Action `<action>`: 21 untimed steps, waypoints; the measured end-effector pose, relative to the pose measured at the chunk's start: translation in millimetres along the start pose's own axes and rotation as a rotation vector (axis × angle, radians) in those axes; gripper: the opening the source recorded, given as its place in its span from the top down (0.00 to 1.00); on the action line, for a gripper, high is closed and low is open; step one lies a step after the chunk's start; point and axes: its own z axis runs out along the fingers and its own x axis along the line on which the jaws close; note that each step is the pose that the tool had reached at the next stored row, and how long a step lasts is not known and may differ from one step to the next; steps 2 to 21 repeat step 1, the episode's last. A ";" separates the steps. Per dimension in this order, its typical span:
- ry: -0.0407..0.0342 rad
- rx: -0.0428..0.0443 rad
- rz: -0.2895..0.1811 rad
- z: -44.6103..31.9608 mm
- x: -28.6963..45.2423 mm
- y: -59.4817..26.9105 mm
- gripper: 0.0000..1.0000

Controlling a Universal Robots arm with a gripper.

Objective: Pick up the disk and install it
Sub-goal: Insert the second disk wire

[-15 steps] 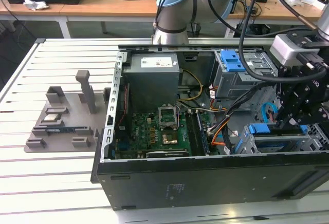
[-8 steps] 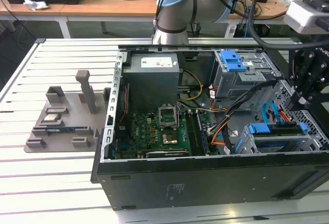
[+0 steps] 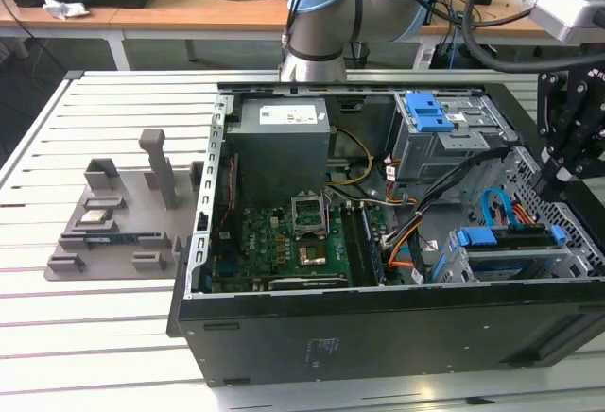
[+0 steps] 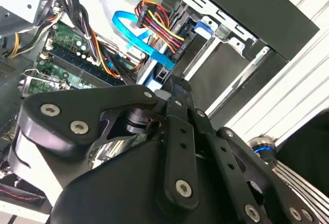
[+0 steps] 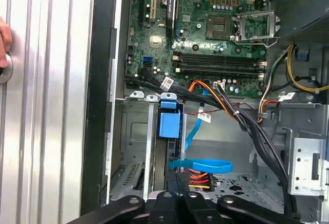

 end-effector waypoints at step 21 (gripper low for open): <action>0.0001 0.0000 0.000 -0.1 0.0 0.0 0.89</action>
